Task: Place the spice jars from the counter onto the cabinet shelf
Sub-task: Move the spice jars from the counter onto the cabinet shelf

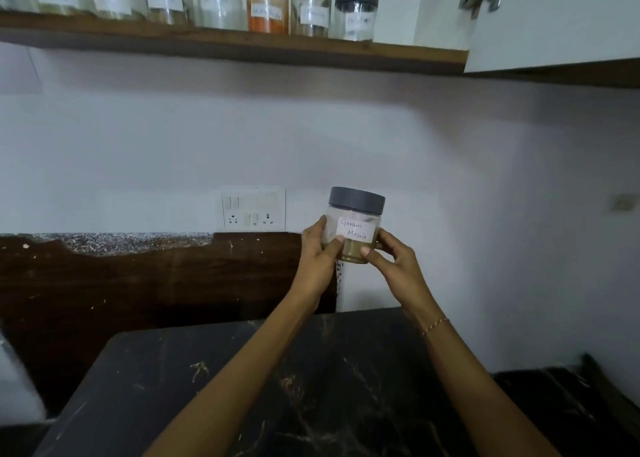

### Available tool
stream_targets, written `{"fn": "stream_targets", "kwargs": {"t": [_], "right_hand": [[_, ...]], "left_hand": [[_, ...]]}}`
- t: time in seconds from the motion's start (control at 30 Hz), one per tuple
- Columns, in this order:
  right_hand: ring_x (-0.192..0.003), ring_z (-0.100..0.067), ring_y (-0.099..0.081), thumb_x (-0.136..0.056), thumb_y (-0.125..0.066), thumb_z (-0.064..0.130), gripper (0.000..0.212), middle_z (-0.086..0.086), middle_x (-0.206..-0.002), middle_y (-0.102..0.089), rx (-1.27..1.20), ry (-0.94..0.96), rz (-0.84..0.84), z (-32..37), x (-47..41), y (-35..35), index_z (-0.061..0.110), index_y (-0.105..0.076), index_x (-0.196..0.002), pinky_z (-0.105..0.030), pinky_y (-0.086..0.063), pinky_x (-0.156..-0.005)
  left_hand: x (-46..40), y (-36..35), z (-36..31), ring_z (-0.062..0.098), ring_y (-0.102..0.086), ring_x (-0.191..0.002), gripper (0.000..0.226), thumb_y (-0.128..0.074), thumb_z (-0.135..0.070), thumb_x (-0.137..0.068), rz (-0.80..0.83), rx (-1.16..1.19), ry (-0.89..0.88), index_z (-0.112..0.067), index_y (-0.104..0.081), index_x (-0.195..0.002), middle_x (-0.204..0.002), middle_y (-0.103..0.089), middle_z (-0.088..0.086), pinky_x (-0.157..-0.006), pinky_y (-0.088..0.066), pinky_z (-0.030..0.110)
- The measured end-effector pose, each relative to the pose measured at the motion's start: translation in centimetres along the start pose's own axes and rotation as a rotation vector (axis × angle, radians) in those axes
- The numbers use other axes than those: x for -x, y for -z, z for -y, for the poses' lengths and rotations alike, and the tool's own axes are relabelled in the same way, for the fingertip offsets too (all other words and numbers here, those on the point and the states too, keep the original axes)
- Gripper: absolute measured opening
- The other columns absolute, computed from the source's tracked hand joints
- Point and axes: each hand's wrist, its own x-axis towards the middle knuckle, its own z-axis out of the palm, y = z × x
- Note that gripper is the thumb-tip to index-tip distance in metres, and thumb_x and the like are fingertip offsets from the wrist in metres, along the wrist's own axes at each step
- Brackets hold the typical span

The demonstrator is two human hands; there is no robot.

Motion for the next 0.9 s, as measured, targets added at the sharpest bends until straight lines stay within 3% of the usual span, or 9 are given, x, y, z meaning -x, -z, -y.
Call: {"fn": "stream_targets", "kwargs": {"t": [0.1,0.17,0.33,0.5,0.63,0.73,0.77,0.83,0.9], "right_hand": [[-0.117,-0.012,-0.051,-0.089,-0.059,0.023,0.048,0.001,-0.132,-0.054,0.025,0.029,-0.027,1.5,-1.0,0.7,0.019,-0.046,-0.135,-0.021,-0.043,-0.092],[-0.120,-0.014,-0.050,-0.089,-0.059,0.023,0.049,0.000,-0.134,-0.053,0.031,0.048,-0.038,2.5,-1.6,1.2,0.018,-0.045,-0.136,-0.028,-0.043,-0.096],[-0.124,-0.016,-0.048,-0.089,-0.060,0.019,0.051,0.000,-0.137,-0.052,0.040,0.151,-0.077,6.0,-4.2,3.1,0.017,-0.044,-0.137,-0.036,-0.043,-0.103],[-0.125,-0.015,-0.047,-0.089,-0.058,0.009,0.051,-0.002,-0.136,-0.052,0.025,0.308,-0.084,11.9,-9.0,5.5,0.016,-0.043,-0.137,-0.023,-0.044,-0.097],[-0.113,-0.010,-0.054,-0.084,-0.063,0.010,0.046,0.000,-0.124,-0.059,0.033,0.450,-0.132,16.9,-13.5,7.3,0.016,-0.050,-0.128,-0.015,-0.048,-0.089],[-0.109,-0.016,-0.057,-0.082,-0.067,0.016,0.043,-0.004,-0.119,-0.062,0.130,0.467,-0.209,19.4,-17.8,9.1,0.011,-0.054,-0.122,-0.027,-0.050,-0.090],[-0.108,-0.017,-0.057,-0.081,-0.067,0.017,0.043,-0.005,-0.119,-0.062,0.164,0.455,-0.234,20.0,-19.4,9.7,0.010,-0.054,-0.121,-0.029,-0.050,-0.090],[-0.109,-0.020,-0.058,-0.080,-0.067,0.013,0.045,-0.009,-0.120,-0.061,0.180,0.412,-0.250,20.7,-22.8,11.1,0.007,-0.053,-0.123,-0.031,-0.049,-0.092],[-0.110,-0.025,-0.059,-0.079,-0.068,0.008,0.048,-0.013,-0.121,-0.061,0.189,0.361,-0.244,20.9,-26.0,12.0,0.003,-0.052,-0.124,-0.036,-0.049,-0.096]], "left_hand": [[-0.8,-0.3,-1.1,-0.009,-0.059,-0.093,0.029,-0.051,-0.009,-0.094,-0.021,0.024,-0.089,-0.028,-0.049,-0.116,-0.103,-0.056,-0.020,-0.069,-0.047,0.003],[-1.5,-0.7,-1.7,-0.016,-0.061,-0.085,0.027,-0.053,-0.008,-0.093,-0.053,0.055,-0.123,-0.027,-0.052,-0.113,-0.097,-0.058,-0.024,-0.065,-0.047,0.002],[-3.9,-2.2,-5.1,0.007,-0.053,-0.109,0.045,-0.054,-0.014,-0.093,-0.065,-0.012,-0.212,-0.010,-0.045,-0.137,-0.120,-0.055,-0.008,-0.076,-0.046,0.002],[-8.6,-3.7,-11.4,0.014,-0.052,-0.119,0.042,-0.056,-0.012,-0.092,-0.085,-0.023,-0.362,-0.009,-0.049,-0.133,-0.131,-0.056,0.004,-0.090,-0.045,0.017],[-13.3,-5.7,-17.1,0.017,-0.051,-0.123,0.044,-0.055,-0.014,-0.092,-0.072,0.008,-0.420,-0.006,-0.047,-0.135,-0.134,-0.054,0.007,-0.101,-0.043,0.026],[-17.3,-7.2,-20.7,0.005,-0.058,-0.098,0.039,-0.056,-0.010,-0.091,-0.051,0.013,-0.447,-0.002,-0.051,-0.129,-0.114,-0.060,0.001,-0.079,-0.046,0.005],[-18.8,-7.6,-21.6,0.007,-0.059,-0.094,0.037,-0.056,-0.008,-0.090,-0.025,0.008,-0.429,-0.003,-0.054,-0.126,-0.112,-0.062,0.001,-0.077,-0.048,0.007],[-22.2,-8.4,-23.1,0.020,-0.062,-0.106,0.037,-0.057,-0.004,-0.088,0.043,-0.034,-0.369,-0.003,-0.056,-0.124,-0.120,-0.064,0.009,-0.092,-0.051,0.026],[-25.2,-9.2,-24.1,0.026,-0.059,-0.113,0.037,-0.054,0.001,-0.087,0.108,-0.099,-0.309,-0.001,-0.055,-0.124,-0.122,-0.062,0.013,-0.098,-0.048,0.034]]}}
